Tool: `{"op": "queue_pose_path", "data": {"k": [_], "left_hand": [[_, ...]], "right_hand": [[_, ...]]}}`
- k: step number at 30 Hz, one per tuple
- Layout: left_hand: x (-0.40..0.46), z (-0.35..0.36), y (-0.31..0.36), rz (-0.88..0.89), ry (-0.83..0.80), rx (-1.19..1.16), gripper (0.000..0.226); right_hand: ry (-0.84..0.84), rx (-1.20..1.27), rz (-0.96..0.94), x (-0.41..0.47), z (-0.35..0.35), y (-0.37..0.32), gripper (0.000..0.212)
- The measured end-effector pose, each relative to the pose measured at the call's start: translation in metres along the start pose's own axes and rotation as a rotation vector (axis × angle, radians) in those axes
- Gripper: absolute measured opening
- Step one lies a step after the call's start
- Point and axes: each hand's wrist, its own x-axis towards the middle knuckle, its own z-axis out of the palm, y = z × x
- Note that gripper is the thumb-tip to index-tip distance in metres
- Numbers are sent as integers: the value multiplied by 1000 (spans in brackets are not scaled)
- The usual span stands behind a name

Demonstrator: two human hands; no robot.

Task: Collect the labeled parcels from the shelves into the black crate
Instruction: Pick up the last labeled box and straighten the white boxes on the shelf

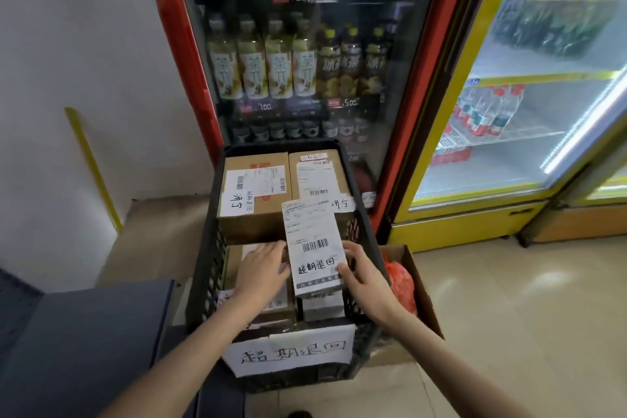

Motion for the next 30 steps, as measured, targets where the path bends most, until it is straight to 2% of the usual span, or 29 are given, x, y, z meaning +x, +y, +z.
{"op": "queue_pose_path", "data": {"k": [6,12,19,24,30], "left_hand": [[-1,23,-15,47,-114,-21,38],[-9,38,-24,34,-203,-19,33],[18,55,-19,48,-225,112,44],[28,63,-33,0,-169,79,46],[25,60,-39,2,-126,41,39]], "right_hand": [[-37,-295,-2,8,5,4,46],[-104,-420,37,16,8,12,46],[-147,-503,145,47,14,25,45],[-257,-591,252,68,28,36,53],[-160,-567,133,68,28,36,46]]}}
